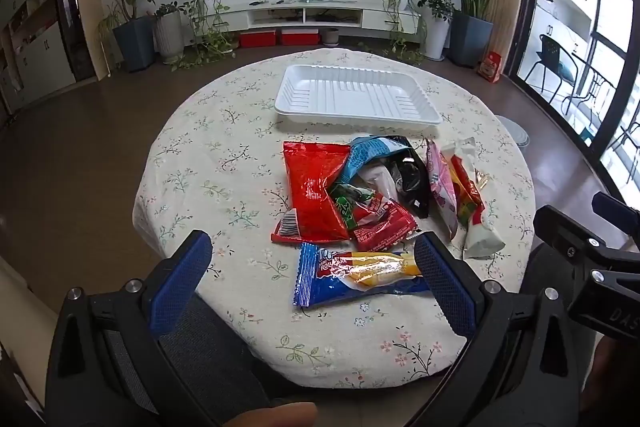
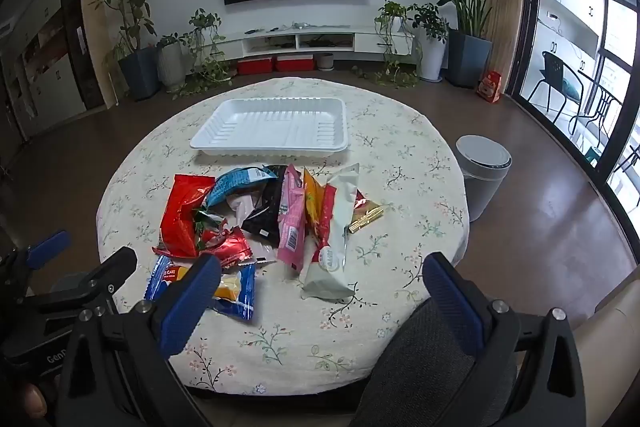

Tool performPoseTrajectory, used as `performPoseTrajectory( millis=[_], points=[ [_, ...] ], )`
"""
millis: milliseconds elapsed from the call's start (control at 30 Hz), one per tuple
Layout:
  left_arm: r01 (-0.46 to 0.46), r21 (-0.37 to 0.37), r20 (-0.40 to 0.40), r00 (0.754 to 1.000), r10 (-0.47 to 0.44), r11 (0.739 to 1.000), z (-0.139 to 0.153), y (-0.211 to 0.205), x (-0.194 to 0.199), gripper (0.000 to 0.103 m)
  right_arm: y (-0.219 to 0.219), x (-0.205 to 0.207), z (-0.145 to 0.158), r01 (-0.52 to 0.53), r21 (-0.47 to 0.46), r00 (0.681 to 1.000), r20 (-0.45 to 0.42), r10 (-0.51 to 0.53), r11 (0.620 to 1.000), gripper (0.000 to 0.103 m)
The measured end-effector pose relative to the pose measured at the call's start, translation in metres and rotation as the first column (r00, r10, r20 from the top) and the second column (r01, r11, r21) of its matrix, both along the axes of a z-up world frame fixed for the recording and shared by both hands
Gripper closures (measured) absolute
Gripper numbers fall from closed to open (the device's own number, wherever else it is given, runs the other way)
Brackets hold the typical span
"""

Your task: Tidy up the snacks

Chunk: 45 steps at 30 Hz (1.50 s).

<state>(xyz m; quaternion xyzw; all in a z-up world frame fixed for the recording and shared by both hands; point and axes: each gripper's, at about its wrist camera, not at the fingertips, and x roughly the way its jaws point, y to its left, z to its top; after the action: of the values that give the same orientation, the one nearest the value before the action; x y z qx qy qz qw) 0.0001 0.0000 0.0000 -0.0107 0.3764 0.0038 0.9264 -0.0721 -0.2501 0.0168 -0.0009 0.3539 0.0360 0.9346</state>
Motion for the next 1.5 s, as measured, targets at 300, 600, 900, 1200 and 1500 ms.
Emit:
performPoseTrajectory(
  millis=[300, 600, 900, 1200, 1500],
  points=[
    [-0.007, 0.011, -0.001, 1.000, 0.007, 1.000, -0.001, -0.003, -0.001, 0.000, 0.000, 0.000, -0.002, 0.000, 0.000, 1.000, 0.000, 0.000, 1.000, 0.000],
    [-0.001, -0.003, -0.012, 1.000, 0.001, 1.000, -0.010, -0.002, -0.001, 0.000, 0.001, 0.000, -0.004, -0.002, 0.000, 1.000, -0.004, 0.002, 1.000, 0.000],
    [-0.002, -0.006, -0.015, 1.000, 0.002, 1.000, -0.009, -0.002, -0.001, 0.000, 0.001, 0.000, -0.004, -0.003, 0.002, 1.000, -0.006, 0.003, 1.000, 0.000],
    [-0.001, -0.007, -0.017, 1.000, 0.001, 1.000, -0.009, -0.002, 0.000, 0.000, 0.002, 0.001, -0.006, -0.003, 0.002, 1.000, -0.007, 0.003, 1.000, 0.000],
    [-0.002, -0.009, -0.017, 1.000, 0.002, 1.000, -0.010, -0.001, 0.000, 0.000, 0.003, 0.001, -0.006, -0.003, 0.001, 1.000, -0.008, 0.003, 1.000, 0.000]
  ],
)
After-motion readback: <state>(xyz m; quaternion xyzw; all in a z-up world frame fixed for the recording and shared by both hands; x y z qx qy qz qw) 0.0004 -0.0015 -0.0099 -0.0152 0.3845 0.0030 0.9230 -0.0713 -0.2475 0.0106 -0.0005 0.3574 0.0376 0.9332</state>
